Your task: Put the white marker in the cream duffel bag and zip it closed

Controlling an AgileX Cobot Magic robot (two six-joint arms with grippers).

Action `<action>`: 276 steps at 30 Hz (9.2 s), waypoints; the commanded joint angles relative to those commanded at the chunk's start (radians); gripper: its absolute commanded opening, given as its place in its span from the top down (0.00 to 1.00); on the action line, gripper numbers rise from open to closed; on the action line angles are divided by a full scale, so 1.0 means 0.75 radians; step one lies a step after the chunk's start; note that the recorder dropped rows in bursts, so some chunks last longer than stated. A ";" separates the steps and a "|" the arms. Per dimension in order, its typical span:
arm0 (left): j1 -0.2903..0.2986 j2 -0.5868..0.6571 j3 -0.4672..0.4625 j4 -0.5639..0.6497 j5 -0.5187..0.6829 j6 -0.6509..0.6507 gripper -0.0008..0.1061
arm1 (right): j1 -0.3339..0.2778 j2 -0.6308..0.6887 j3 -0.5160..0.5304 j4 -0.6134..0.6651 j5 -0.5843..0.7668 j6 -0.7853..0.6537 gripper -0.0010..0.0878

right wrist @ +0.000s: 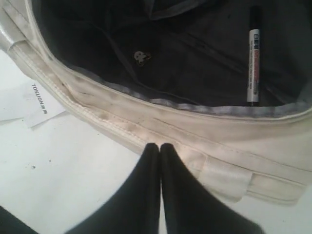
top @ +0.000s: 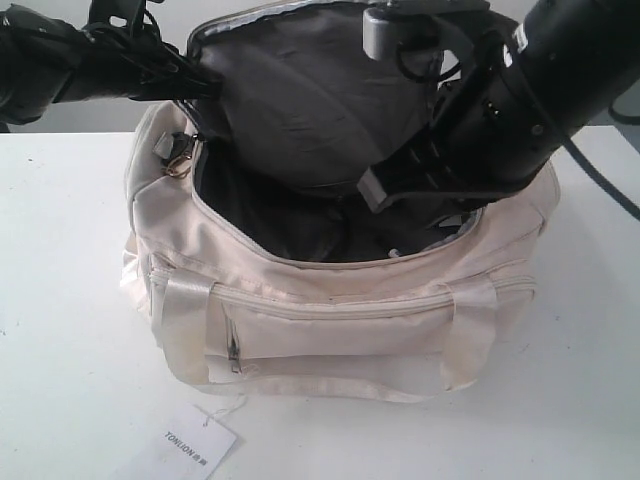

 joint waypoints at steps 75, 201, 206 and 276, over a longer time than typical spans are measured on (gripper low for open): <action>0.000 0.000 0.000 0.000 0.000 0.000 0.99 | -0.599 -0.010 0.000 0.006 0.022 0.100 0.99; 0.000 -0.203 -0.311 0.556 1.666 -0.002 0.53 | -0.599 -0.010 0.000 0.026 0.041 0.090 0.99; 0.000 -0.241 -0.311 0.668 1.641 -0.092 0.53 | -0.599 -0.010 0.000 0.026 0.041 0.090 0.99; 0.291 0.031 -0.308 -0.077 1.594 -0.493 0.99 | -0.071 0.139 0.000 0.571 -0.448 -0.133 0.99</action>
